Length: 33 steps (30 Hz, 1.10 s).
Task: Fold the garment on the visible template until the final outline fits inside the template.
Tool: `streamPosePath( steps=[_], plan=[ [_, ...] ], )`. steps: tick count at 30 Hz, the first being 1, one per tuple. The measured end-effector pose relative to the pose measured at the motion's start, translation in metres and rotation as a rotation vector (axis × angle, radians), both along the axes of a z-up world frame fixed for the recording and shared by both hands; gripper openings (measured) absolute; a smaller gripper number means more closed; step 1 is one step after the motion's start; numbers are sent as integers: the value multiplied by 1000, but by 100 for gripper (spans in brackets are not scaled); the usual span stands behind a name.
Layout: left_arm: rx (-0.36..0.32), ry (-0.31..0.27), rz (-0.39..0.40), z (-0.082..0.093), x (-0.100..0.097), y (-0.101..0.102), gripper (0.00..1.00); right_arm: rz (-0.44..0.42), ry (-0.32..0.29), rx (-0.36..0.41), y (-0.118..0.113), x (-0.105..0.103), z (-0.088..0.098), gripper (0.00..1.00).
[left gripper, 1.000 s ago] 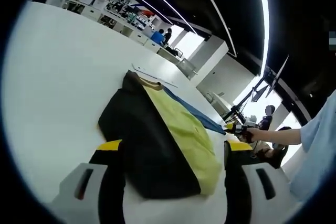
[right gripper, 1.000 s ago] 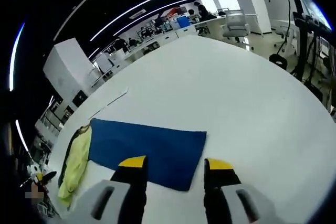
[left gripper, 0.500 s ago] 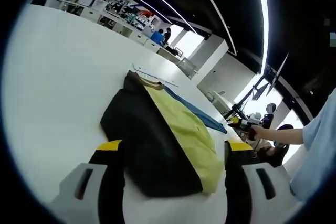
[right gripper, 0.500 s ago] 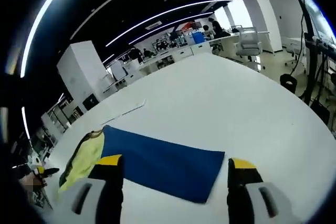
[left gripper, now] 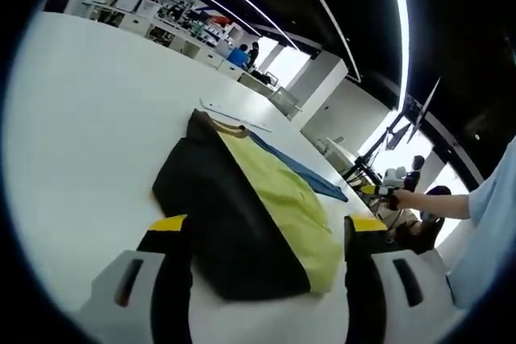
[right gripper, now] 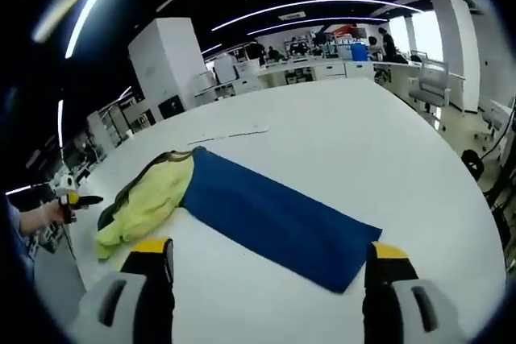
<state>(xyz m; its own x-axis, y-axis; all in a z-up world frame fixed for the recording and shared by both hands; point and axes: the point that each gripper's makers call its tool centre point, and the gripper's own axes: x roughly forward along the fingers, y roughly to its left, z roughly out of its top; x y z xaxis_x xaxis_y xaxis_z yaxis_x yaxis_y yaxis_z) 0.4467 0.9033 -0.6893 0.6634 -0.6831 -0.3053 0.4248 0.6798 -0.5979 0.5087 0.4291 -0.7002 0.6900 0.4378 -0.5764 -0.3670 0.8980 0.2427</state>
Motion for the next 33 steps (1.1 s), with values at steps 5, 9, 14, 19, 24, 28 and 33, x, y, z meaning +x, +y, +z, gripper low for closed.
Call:
streamPosePath(
  steps=[5,9,14,19,24,28,33],
  plan=[
    [35,21,-5,-8,-9,1,69,15,-24,17,7,-1,8,100],
    [111,28,-36,-23,-23,0,66,25,-39,41,20,-8,14,100],
    [118,36,-57,-31,-37,-8,61,53,-40,35,34,-20,19,99],
    [74,58,-18,-36,-42,-10,60,63,-48,52,42,-29,25,99],
    [18,102,33,-44,-46,-8,58,74,-50,56,49,-40,25,99],
    [15,115,55,-46,-49,-3,57,80,-43,58,52,-46,24,98],
    [-16,142,63,-49,-49,0,44,72,-47,80,58,-52,26,97]
  ],
)
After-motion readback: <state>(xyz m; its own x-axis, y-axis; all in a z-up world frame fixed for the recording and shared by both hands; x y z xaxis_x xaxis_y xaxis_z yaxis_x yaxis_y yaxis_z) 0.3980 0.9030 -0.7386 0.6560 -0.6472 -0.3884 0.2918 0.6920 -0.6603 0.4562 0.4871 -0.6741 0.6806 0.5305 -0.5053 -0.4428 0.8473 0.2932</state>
